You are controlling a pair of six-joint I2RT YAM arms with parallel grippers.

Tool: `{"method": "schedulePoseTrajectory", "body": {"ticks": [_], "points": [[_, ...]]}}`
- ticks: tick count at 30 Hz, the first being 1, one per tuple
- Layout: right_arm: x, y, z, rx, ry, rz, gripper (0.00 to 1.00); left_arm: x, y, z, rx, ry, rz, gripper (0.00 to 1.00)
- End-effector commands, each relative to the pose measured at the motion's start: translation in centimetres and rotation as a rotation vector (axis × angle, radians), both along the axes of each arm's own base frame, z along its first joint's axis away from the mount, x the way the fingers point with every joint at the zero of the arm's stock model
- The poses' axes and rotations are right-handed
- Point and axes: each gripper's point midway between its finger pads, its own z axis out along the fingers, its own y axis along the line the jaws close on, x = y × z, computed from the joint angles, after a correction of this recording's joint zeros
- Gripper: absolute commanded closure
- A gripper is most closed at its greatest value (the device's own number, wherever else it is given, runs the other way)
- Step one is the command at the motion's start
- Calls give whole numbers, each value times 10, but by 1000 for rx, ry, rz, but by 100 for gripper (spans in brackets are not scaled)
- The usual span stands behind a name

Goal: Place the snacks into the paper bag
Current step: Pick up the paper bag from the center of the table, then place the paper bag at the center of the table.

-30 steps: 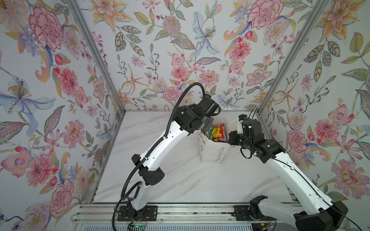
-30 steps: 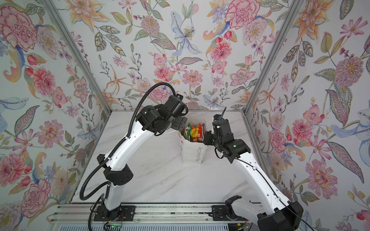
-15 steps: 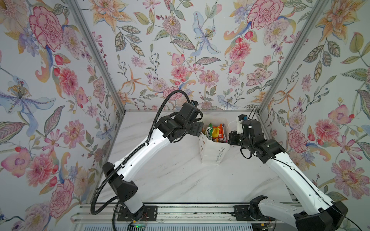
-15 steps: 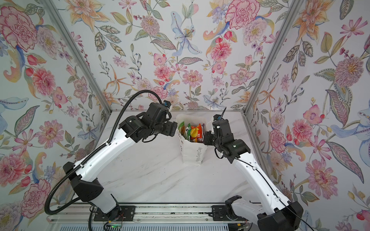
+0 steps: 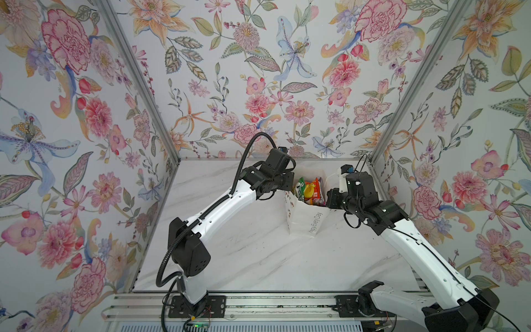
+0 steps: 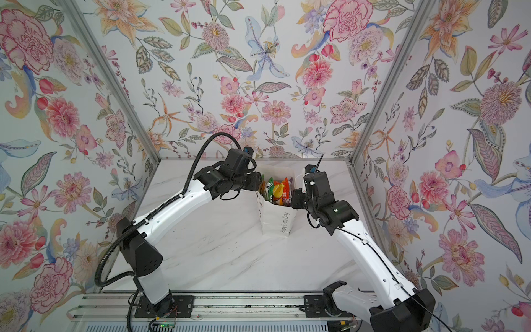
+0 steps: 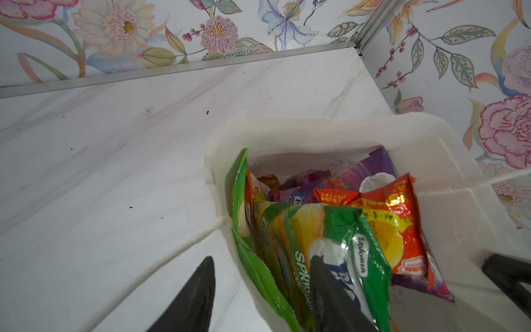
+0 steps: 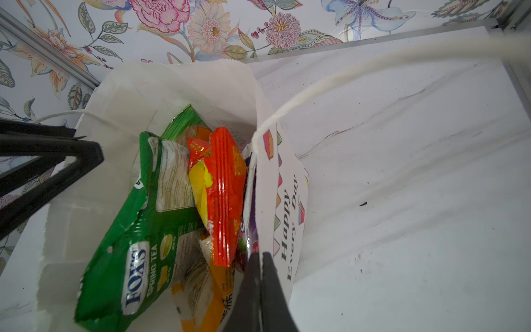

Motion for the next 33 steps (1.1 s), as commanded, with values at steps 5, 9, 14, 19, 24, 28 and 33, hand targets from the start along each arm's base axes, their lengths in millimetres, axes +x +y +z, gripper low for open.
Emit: {"method": "schedulePoseTrajectory", "body": {"ticks": [5,9,14,19,24,28,33], "points": [[0,21,13,31,-17,43,100,7,1,-5,40,0,7,81],[6,32,30,35,-50,55,100,1,1,21,22,-60,6,98],[10,42,72,51,-142,60,100,-19,18,99,-8,-271,77,100],[11,52,94,65,-186,70,100,-28,58,115,13,-348,188,100],[7,86,63,55,-124,132,100,-36,76,74,35,-247,171,98],[6,111,10,21,-16,172,100,-37,85,-8,83,-61,133,97],[11,123,-1,10,15,190,100,-42,84,-27,100,-4,81,94]]}}
